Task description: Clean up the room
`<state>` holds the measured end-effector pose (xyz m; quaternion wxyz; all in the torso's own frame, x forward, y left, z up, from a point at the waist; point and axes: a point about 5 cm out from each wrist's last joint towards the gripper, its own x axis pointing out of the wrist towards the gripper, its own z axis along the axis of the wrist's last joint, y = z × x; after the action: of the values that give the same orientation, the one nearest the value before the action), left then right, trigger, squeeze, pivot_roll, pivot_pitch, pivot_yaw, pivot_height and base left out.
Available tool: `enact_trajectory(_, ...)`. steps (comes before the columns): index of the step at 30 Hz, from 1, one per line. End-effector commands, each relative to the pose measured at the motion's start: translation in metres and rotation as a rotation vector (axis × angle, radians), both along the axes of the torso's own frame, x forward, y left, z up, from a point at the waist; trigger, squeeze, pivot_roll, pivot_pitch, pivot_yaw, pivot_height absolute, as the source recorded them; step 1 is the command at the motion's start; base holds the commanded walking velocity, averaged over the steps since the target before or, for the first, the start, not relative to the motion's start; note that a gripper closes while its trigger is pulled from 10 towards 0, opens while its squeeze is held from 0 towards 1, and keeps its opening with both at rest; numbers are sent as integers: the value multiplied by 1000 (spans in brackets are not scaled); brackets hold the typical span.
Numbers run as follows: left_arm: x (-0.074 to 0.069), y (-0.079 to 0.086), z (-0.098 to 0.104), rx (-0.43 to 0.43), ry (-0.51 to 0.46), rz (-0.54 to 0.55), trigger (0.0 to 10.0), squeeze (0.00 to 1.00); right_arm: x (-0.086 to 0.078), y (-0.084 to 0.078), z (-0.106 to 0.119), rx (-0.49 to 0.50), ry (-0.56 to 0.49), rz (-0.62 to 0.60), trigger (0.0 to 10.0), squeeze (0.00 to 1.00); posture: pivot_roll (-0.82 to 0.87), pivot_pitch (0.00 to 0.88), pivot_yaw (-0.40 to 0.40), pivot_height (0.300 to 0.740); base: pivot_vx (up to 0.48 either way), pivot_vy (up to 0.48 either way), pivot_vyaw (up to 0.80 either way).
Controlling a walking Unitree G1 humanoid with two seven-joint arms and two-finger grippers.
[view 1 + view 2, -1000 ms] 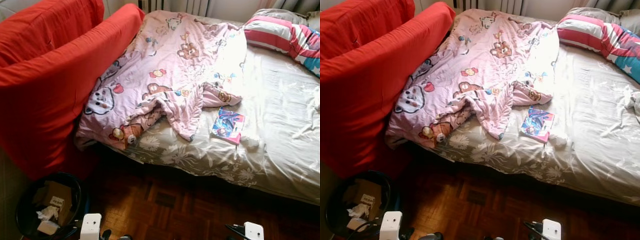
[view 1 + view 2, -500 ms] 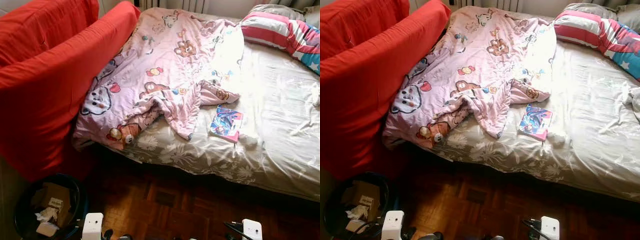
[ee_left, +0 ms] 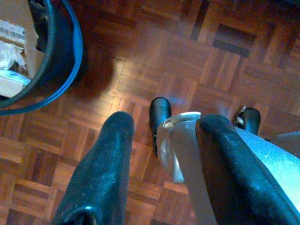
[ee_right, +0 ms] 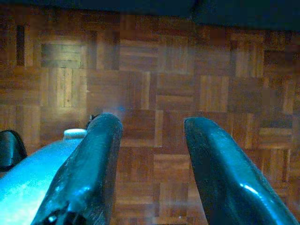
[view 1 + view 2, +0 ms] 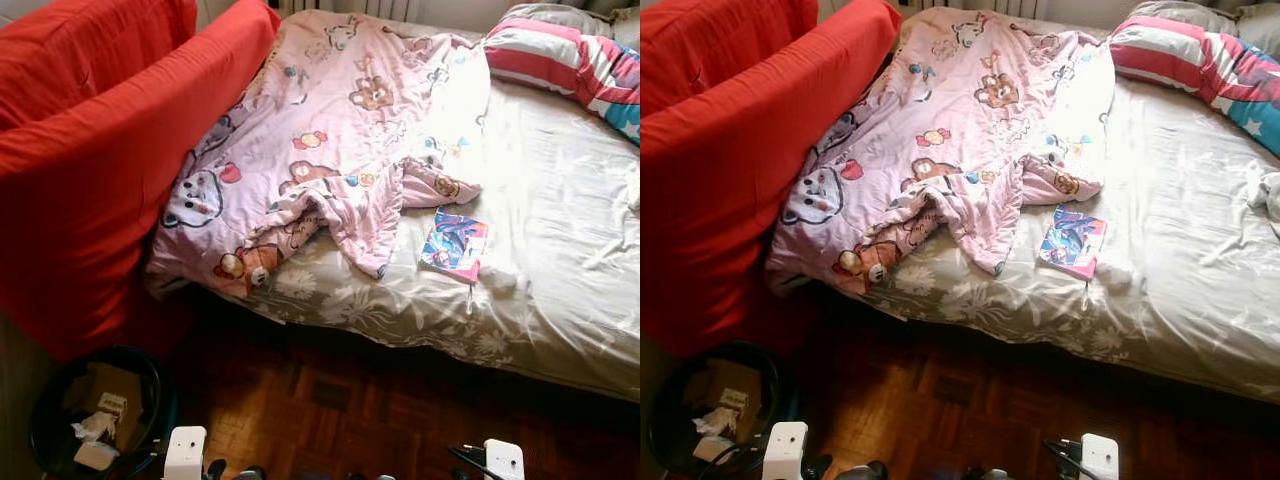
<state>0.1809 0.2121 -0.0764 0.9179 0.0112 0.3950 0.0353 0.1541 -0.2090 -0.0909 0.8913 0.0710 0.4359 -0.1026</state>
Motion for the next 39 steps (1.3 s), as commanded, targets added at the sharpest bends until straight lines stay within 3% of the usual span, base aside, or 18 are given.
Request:
enact_trajectory(1, -9, 5, -4, 12, 41, -2, 10000, 0, -6, 3, -3, 9, 25, -5, 10000, 0, 160, 221, -38, 740, 274, 0, 0)
enact_trajectory(39, -8, 6, -3, 13, 43, -6, 10000, 0, -2, 3, -2, 8, 16, -16, 10000, 0, 159, 211, -32, 740, 318, 0, 0)
